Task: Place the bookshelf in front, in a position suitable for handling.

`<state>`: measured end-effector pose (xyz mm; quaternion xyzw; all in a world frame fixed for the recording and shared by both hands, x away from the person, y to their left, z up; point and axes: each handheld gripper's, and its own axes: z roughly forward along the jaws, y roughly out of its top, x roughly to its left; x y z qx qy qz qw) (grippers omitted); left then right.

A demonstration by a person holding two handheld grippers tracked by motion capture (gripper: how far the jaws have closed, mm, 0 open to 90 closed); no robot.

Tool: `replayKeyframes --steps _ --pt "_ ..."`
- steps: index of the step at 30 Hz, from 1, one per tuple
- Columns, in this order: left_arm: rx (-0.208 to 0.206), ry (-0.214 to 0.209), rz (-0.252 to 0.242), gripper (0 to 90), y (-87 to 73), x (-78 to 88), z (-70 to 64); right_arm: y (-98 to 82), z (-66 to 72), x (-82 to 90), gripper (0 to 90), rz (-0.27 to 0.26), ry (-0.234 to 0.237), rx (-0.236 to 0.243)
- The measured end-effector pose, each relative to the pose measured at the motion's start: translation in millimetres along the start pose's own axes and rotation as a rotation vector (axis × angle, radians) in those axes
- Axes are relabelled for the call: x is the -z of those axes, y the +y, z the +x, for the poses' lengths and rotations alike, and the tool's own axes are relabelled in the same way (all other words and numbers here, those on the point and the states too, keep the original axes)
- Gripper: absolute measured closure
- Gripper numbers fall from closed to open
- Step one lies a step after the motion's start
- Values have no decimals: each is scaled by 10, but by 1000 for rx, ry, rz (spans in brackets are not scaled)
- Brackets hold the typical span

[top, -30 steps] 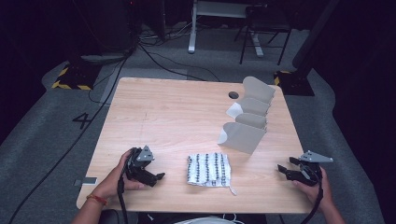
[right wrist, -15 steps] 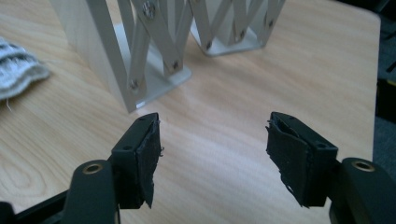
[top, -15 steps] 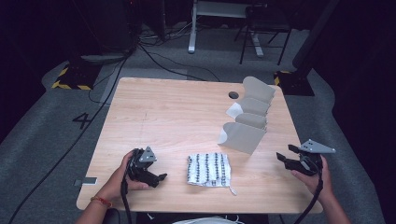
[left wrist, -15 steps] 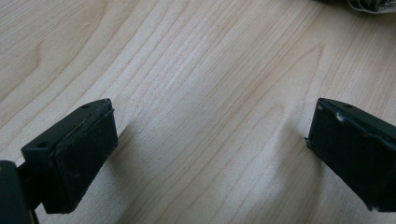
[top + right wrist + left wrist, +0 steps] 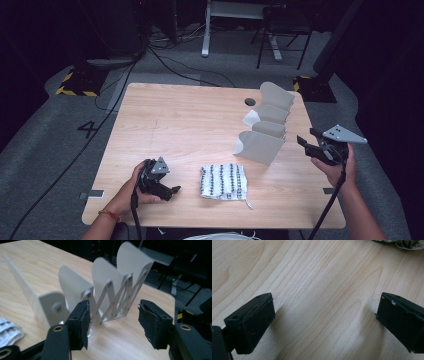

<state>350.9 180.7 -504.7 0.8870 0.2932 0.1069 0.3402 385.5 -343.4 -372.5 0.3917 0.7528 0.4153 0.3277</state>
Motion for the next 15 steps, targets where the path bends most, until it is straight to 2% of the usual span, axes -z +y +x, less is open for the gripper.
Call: replayKeyframes --steps 4,7,8,10,12,15 --pt "11 8 -5 37 -5 4 -24 194 -27 -21 491 -4 -2 -10" --pt "13 7 -7 46 -8 8 -34 296 -12 -82 550 4 10 0" --pt "11 7 -8 54 -8 10 -36 350 19 -142 605 19 21 11" --pt "12 8 -12 59 -12 14 -43 375 41 -179 619 33 32 21" --pt "9 6 -13 70 -14 17 -44 412 79 -249 651 49 22 32" --pt "8 4 -14 81 -17 21 -46 481 144 -389 670 71 13 22"
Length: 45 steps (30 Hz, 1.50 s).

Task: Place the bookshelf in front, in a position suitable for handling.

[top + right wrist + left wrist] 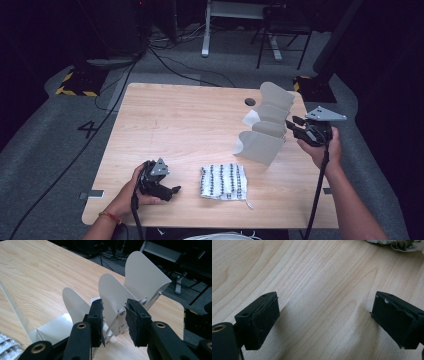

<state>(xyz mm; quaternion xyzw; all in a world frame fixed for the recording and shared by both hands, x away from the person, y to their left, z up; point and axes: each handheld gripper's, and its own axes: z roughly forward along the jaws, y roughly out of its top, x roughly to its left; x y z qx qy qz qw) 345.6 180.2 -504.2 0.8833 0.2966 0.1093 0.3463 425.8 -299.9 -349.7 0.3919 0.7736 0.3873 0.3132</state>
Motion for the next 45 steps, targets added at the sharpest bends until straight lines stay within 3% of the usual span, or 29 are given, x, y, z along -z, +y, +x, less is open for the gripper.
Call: replayKeyframes --steps 3,6,9,12,13,17,22,25,30,33,35,43,45 --pt "0 1 -3 86 -3 2 -3 23 20 -47 675 12 -7 -2" --pt "2 0 -8 96 -8 6 -11 46 44 -114 740 55 -54 -4" --pt "0 -3 -10 105 -11 9 -10 29 18 -183 802 91 -48 -44" --pt "-3 -4 -10 108 -12 10 -6 -10 -34 -251 798 118 -44 -84" --pt "-3 -5 -10 108 -12 11 -6 -27 -66 -273 758 109 -17 -109" --pt "-3 -6 -10 109 -12 11 -5 -23 -75 -265 754 89 -11 -121" --pt "-4 -5 -10 113 -12 12 -6 -10 -58 -348 752 108 -54 -92" --pt "-7 -5 -11 131 -17 25 -13 -19 -76 -392 770 114 -45 -103" --pt "41 26 -8 209 11 30 -77 -20 -88 -438 765 114 -39 -98" --pt "10 26 5 254 59 15 -147 -18 -81 -452 767 110 -40 -92" --pt "-8 51 5 243 98 9 -202 -17 -76 -457 767 107 -37 -86" --pt "-41 64 -104 237 333 81 -468 13 -41 -459 802 70 -24 -49" --pt "-43 51 -126 233 404 62 -525 26 -25 -462 803 73 -19 -29"
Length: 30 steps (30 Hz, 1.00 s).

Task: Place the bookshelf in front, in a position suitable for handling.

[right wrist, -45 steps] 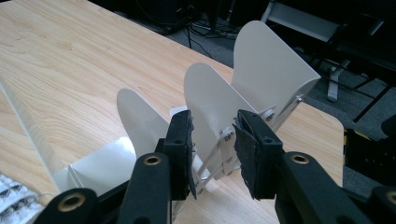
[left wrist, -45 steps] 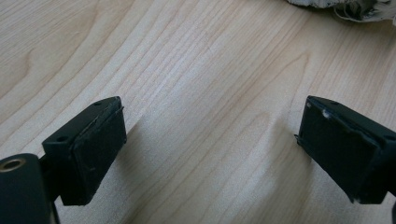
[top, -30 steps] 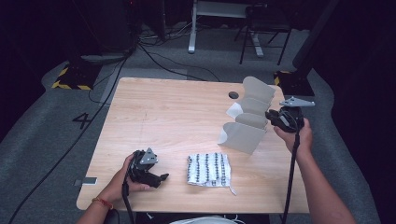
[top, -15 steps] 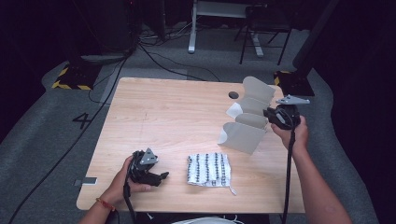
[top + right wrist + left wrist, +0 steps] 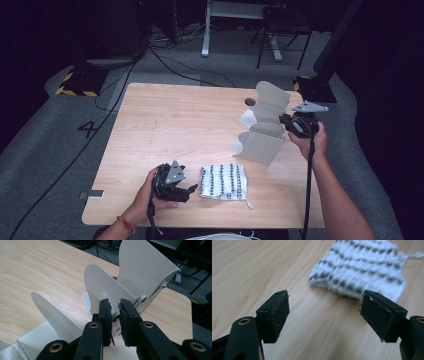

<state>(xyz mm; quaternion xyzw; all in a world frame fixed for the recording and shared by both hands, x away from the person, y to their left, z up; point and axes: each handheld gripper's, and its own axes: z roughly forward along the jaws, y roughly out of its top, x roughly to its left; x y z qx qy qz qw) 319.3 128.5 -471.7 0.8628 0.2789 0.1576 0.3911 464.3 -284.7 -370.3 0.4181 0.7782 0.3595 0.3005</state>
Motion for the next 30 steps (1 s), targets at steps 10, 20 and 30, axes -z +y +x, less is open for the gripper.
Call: replayKeyframes --steps 10,20,30 --pt "-80 -41 35 212 308 -452 -249 13 -3 -28 704 51 -26 -4" --pt "-137 -51 94 209 351 -711 -287 -45 -57 -107 740 62 13 -87" --pt "-89 5 117 216 212 -562 -126 -18 57 -68 780 47 65 -30"
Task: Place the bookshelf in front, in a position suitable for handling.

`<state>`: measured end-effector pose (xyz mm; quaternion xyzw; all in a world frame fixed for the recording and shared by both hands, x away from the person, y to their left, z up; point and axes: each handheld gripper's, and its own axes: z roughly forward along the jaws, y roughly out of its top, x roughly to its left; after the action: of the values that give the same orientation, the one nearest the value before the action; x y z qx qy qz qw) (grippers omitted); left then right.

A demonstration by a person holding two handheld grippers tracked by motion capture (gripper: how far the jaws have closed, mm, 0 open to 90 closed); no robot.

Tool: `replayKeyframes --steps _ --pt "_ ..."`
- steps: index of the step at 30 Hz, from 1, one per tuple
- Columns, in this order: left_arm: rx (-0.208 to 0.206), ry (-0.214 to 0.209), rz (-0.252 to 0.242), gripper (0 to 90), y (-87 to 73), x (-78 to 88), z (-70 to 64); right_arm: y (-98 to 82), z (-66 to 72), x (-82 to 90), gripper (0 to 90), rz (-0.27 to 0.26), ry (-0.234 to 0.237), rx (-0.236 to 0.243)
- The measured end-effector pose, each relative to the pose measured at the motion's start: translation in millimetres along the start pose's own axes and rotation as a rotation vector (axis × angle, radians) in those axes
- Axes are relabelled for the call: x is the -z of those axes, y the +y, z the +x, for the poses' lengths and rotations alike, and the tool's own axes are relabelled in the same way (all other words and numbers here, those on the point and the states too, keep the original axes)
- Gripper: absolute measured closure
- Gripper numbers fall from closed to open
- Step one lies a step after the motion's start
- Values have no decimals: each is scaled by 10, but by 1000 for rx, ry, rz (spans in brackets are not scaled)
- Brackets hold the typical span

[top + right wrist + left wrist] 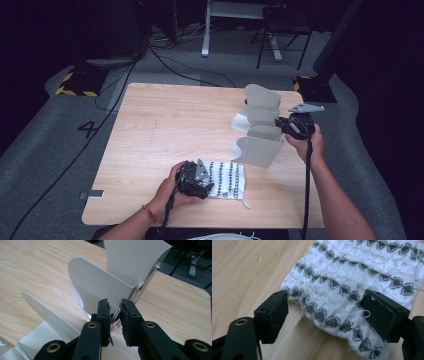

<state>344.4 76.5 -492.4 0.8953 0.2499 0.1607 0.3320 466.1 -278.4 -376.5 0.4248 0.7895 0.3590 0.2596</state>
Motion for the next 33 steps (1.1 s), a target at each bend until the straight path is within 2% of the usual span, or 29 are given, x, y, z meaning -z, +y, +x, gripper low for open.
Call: replayKeyframes --steps 4,10,12,13,17,21,26,27,29,31,33 --pt "-2 -14 30 216 -136 113 80 10 43 -3 792 -5 45 21" --pt "-35 36 68 216 -312 306 116 27 128 9 804 -7 114 64" --pt "-21 42 77 217 -363 358 127 39 169 15 805 -4 151 94" --pt "-9 45 75 217 -393 381 134 39 169 15 805 -4 151 94" --pt "14 58 82 223 -480 468 148 64 240 36 813 13 204 130" --pt "13 62 82 250 -489 509 119 77 316 82 824 32 238 177" --pt "32 42 51 266 -455 496 103 67 368 123 833 40 274 189" --pt "35 34 47 269 -445 492 101 69 385 133 833 44 294 203" --pt "41 25 33 270 -417 487 88 72 392 134 834 46 296 212" --pt "37 22 31 274 -376 481 66 96 417 132 835 59 322 231" --pt "32 20 21 274 -334 475 41 128 461 127 836 74 322 259"
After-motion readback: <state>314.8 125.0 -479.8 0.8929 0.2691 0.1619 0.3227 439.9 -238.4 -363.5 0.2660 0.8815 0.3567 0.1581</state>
